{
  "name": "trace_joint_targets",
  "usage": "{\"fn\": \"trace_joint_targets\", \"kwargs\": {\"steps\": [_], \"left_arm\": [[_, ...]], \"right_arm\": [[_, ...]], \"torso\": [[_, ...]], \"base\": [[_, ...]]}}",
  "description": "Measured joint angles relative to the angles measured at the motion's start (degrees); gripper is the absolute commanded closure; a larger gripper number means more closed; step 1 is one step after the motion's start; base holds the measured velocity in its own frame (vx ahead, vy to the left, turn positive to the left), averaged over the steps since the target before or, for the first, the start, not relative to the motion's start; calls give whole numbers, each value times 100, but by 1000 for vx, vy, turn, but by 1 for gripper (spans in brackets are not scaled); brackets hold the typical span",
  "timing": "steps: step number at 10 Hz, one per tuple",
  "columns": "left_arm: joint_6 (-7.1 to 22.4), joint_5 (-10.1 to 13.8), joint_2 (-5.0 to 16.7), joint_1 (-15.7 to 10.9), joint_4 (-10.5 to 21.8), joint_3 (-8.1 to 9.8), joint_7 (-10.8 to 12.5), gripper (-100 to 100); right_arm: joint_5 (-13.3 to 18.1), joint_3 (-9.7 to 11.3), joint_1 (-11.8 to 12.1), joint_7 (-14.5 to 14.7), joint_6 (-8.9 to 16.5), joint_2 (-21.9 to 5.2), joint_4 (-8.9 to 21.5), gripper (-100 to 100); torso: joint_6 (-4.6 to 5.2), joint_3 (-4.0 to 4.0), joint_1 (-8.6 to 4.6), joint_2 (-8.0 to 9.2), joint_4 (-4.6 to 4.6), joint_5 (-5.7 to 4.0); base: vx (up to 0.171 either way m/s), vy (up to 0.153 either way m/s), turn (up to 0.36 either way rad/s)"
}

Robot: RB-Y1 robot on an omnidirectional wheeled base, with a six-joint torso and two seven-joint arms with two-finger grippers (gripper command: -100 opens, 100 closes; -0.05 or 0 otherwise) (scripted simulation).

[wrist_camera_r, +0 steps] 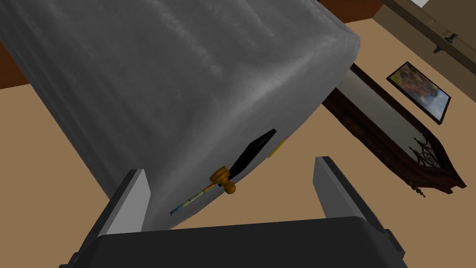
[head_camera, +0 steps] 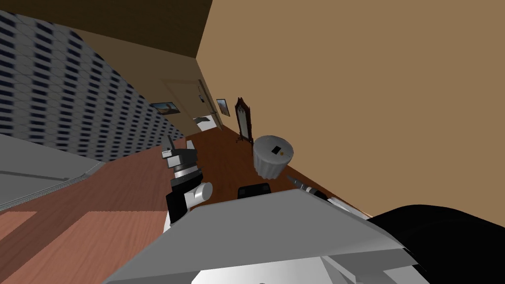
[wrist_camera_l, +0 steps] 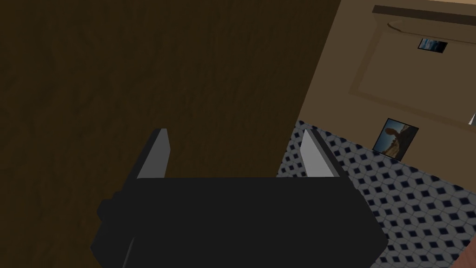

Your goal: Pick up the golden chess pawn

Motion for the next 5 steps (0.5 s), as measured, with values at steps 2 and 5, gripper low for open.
{"fn": "trace_joint_targets", "kwargs": {"steps": [2, 5], "left_arm": [[0, 0, 0, 1, 0, 1, 0, 0], [0, 0, 0, 0, 0, 0, 0, 0]], "right_arm": [[29, 6, 58, 31, 57, -103, 108, -100], [151, 127, 34, 69, 105, -432, 451, -100]], "torso": [[6, 6, -9, 12, 2, -2], [0, -4, -4, -7, -1, 0]], "base": [[34, 22, 117], [72, 26, 132]]}}
